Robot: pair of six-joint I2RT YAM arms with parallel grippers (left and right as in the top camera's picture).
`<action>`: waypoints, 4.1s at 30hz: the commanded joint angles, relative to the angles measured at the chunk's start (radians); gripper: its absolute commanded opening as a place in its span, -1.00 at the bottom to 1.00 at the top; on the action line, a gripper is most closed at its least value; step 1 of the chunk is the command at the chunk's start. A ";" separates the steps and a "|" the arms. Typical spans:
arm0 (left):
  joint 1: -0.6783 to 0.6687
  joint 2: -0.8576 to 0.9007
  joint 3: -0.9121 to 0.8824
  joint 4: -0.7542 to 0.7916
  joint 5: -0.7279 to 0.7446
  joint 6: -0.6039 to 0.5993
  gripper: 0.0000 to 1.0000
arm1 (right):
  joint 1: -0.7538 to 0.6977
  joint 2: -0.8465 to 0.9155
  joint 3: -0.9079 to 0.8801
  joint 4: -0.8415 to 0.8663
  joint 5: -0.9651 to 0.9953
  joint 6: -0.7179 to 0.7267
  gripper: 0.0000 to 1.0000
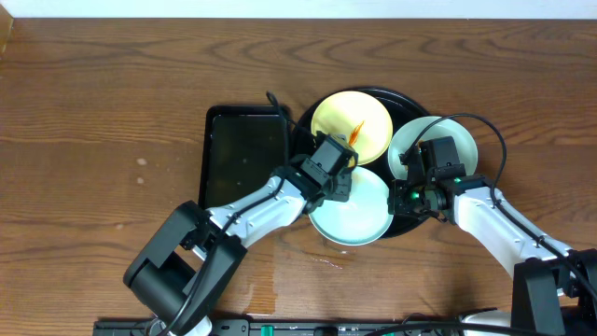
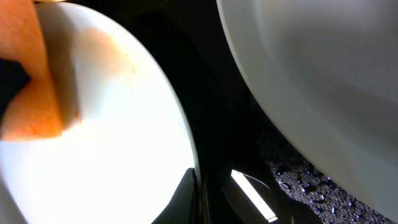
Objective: Clean dirty plates on tray and stack at the side
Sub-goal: 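Scrub the lower green plate with the sponge in the left gripper, then return the sponge to the black tray with the left gripper, then lift the cleaned green plate with the right gripper and move it right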
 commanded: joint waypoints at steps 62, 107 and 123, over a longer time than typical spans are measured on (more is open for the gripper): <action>0.254 -0.313 0.021 -0.352 -0.165 0.103 -0.85 | 0.014 0.004 -0.001 -0.042 0.027 0.014 -0.52; 0.396 -0.094 -0.027 -0.379 -0.161 0.103 -0.85 | 0.037 -0.229 0.052 0.075 0.375 -0.159 -0.98; 0.396 -0.094 -0.027 -0.379 -0.161 0.103 -0.85 | 0.042 -0.243 0.053 0.239 0.489 -0.299 -0.98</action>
